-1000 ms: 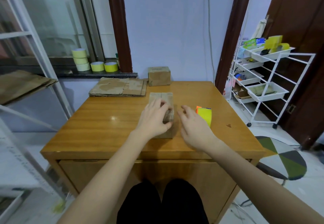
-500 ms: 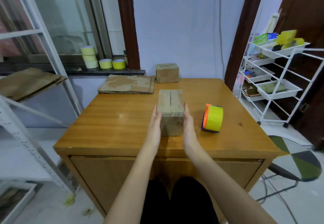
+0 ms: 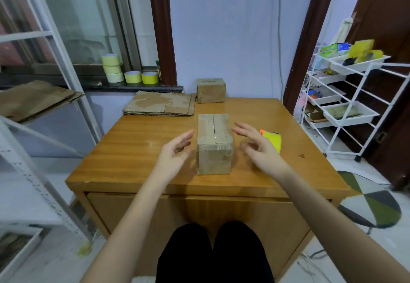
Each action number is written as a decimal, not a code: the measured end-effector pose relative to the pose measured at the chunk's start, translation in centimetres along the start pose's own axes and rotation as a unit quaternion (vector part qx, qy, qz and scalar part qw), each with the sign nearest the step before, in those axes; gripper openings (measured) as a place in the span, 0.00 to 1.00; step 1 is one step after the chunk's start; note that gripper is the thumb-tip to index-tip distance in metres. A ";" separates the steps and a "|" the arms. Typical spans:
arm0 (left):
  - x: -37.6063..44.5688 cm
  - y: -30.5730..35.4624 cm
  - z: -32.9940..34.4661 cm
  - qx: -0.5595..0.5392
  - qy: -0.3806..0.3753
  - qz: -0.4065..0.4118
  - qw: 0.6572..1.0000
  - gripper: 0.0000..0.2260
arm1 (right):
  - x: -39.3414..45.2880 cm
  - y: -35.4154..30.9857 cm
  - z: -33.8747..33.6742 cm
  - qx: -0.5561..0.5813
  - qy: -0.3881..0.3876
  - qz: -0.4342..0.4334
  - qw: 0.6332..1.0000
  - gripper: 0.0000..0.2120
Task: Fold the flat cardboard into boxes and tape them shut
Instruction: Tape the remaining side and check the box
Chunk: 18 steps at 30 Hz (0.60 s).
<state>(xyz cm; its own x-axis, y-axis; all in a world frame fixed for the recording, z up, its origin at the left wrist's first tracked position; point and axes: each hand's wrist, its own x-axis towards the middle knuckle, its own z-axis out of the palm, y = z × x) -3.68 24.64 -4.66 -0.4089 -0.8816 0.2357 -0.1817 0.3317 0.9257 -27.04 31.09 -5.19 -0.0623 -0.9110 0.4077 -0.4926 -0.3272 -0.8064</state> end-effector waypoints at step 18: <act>2.0 0.3 0.0 0.098 -0.032 0.042 0.994 0.16 | 2.9 0.4 -0.7 -0.162 -0.069 -0.110 0.978 0.12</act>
<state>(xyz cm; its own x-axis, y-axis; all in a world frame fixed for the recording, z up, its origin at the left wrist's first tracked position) -4.55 23.02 -3.95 -0.4845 -0.8273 0.2843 -0.3127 0.4673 0.8270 -28.00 28.48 -3.99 0.1829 -0.8604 0.4757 -0.7314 -0.4424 -0.5190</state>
